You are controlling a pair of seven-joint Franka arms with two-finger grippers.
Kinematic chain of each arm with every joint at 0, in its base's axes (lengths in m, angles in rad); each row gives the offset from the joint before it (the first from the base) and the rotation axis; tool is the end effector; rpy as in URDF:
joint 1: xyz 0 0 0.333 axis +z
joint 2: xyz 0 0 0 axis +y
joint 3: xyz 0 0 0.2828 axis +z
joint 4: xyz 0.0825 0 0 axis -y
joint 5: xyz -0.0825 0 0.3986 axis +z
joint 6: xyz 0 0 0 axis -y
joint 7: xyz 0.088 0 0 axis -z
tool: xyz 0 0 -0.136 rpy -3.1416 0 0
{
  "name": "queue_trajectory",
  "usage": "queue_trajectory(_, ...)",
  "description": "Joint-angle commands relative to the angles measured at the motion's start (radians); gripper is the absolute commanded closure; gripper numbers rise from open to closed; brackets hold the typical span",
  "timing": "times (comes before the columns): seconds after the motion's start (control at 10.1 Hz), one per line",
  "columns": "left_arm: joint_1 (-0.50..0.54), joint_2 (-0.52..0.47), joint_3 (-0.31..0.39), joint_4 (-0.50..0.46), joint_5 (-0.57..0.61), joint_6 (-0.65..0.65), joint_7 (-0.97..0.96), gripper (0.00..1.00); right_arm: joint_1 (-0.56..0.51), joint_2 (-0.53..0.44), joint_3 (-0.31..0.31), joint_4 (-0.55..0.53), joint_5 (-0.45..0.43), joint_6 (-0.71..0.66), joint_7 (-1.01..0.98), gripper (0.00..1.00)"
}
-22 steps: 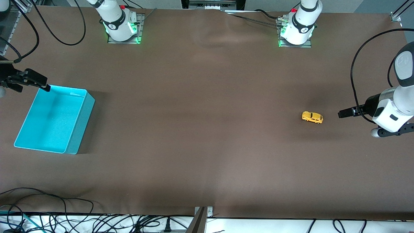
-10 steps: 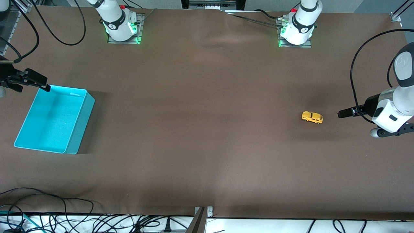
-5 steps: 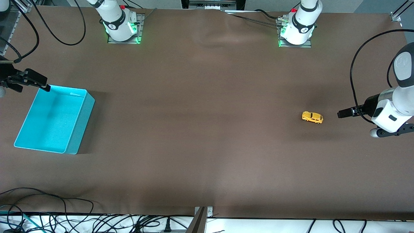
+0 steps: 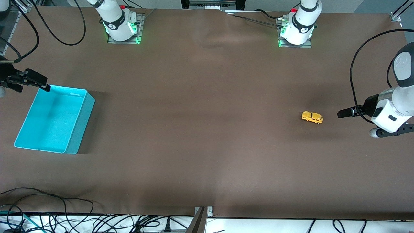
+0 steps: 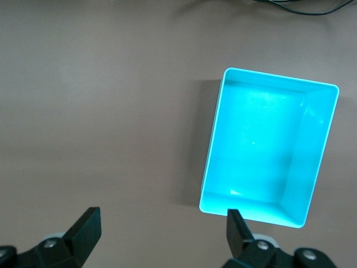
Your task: Wind up and store yellow beetle car
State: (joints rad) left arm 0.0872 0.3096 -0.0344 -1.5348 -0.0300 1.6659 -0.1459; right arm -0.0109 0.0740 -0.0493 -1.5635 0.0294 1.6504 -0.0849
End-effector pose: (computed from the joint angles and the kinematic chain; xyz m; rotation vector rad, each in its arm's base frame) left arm 0.6325 0.0313 0.3997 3.0810 0.3168 -0.2795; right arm 0.5953 -0.0313 0.5299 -3.1166 -0.0354 -0.0231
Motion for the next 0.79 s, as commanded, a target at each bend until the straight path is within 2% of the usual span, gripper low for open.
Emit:
queue_trajectory(0.0, 0.002, 0.000, 0.004, -0.001, -0.016, 0.006, -0.015, 0.00, -0.006, 0.001, -0.001, 0.010, 0.021, -0.012, -0.016, 0.00)
queue_trajectory(0.1, 0.006, 0.009, 0.008, -0.004, -0.022, 0.006, -0.077, 0.00, -0.006, 0.001, -0.001, 0.010, 0.021, -0.012, -0.016, 0.00)
queue_trajectory(0.5, 0.008, 0.109, 0.024, -0.016, -0.004, 0.067, -0.592, 0.00, -0.004, 0.001, -0.001, 0.008, 0.021, -0.014, -0.016, 0.00)
queue_trajectory(0.69, 0.009, 0.126, 0.024, -0.078, 0.015, 0.177, -0.880, 0.00, -0.003, 0.001, 0.000, 0.007, 0.020, -0.014, -0.018, 0.00)
